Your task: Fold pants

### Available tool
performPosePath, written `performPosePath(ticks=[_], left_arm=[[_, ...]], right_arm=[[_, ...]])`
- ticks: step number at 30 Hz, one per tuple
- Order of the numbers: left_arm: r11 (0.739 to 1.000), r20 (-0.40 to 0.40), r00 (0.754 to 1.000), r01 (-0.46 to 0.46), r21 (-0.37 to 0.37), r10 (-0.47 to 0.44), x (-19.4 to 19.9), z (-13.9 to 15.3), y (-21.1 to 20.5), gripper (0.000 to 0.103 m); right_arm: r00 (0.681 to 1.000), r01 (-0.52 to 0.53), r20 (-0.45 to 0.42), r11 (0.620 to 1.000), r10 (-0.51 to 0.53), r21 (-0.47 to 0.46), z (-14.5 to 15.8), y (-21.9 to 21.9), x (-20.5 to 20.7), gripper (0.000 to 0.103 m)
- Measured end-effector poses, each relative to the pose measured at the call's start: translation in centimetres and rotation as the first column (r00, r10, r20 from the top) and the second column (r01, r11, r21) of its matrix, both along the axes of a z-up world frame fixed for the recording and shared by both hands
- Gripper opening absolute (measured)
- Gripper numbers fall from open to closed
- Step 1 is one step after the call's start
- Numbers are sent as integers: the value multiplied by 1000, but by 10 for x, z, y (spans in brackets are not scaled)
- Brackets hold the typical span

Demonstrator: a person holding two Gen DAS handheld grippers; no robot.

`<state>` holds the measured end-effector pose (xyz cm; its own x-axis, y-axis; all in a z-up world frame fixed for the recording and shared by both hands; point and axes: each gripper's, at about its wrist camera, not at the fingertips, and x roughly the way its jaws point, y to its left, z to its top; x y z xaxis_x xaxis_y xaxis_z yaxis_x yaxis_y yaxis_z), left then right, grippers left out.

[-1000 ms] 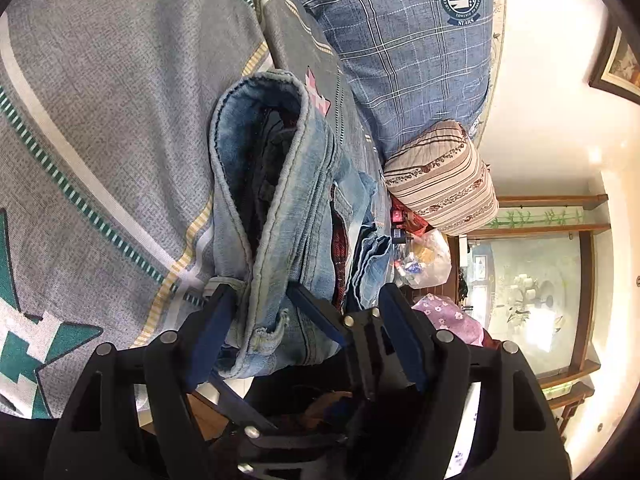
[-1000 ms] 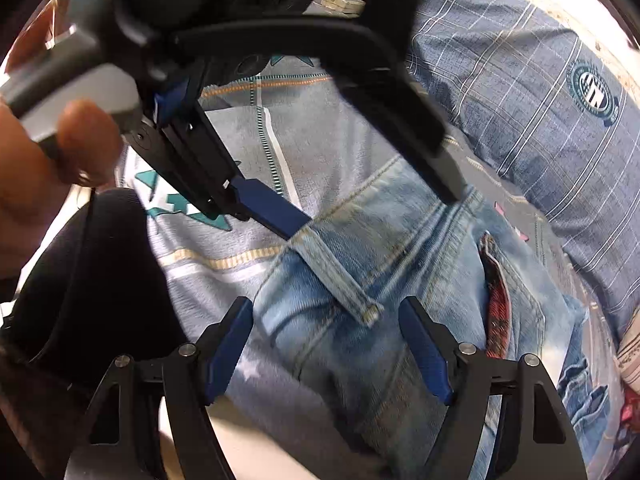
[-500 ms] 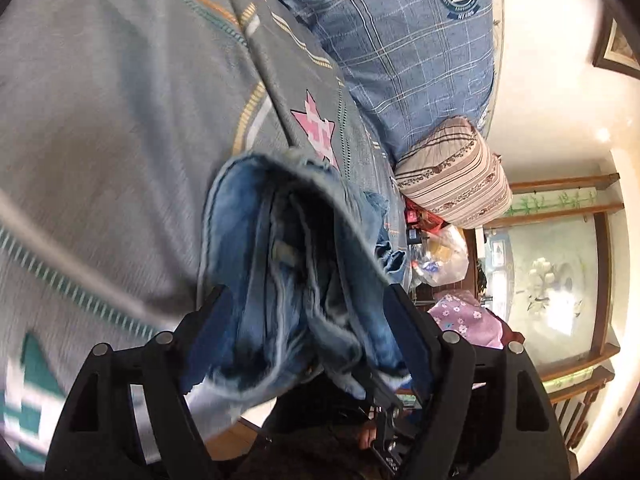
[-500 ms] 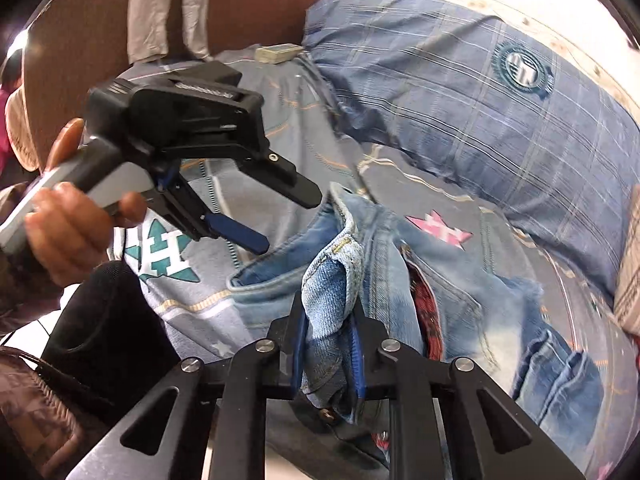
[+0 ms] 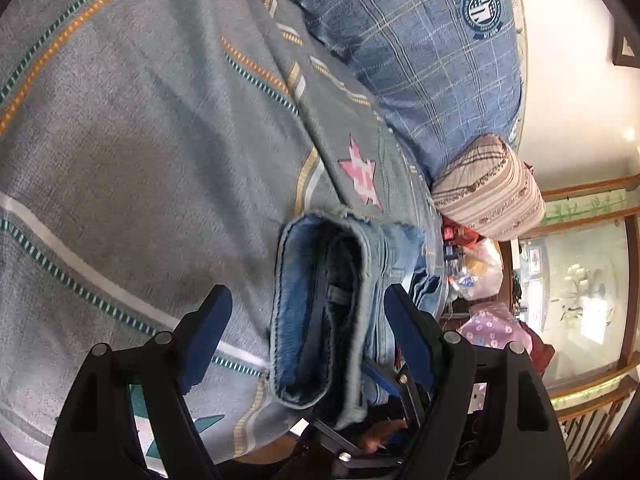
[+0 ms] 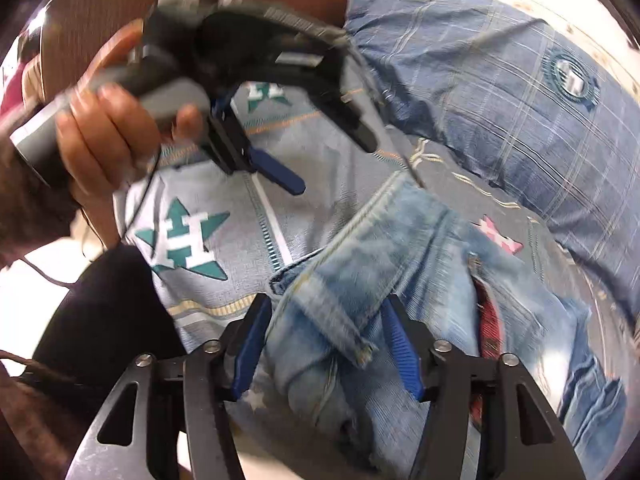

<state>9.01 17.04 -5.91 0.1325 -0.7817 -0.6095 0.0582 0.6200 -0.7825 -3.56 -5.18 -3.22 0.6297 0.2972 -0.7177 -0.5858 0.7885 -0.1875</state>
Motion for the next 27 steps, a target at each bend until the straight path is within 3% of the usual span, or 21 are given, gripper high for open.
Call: performPosePath(ticks=[4, 6, 7, 8, 9, 10, 15, 22, 27], left_arm=[[999, -12, 1000, 26, -25, -26, 1, -4, -3, 78], [999, -16, 999, 41, -33, -41, 3, -4, -4, 78], [998, -14, 998, 52, -39, -53, 4, -3, -6, 78], [997, -11, 998, 64, -43, -64, 5, -1, -7, 78], [996, -6, 997, 72, -47, -73, 5, 1, -9, 78], [995, 0, 996, 85, -49, -85, 7, 3, -12, 78], [988, -15, 989, 147, -34, -148, 18, -3, -36, 78], [950, 49, 978, 210, -230, -204, 11, -4, -64, 79], [963, -8, 976, 214, -167, -218, 8, -19, -73, 78]], right_arm=[[999, 25, 25, 997, -23, -77, -17, 22, 5, 71], [999, 24, 43, 990, -18, -139, -27, 32, 6, 68], [997, 40, 77, 986, -28, -161, -29, 32, 6, 53], [997, 42, 63, 989, -34, -140, -27, 28, 8, 41], [998, 64, 34, 993, -61, -96, -21, 20, 13, 36], [995, 90, 37, 993, -87, -77, -14, 13, 14, 21], [983, 158, 101, 986, -152, -48, 16, -10, 7, 21], [984, 154, 103, 986, -148, -58, 18, -12, -1, 21], [988, 127, 95, 989, -121, -69, 14, -8, 1, 21]])
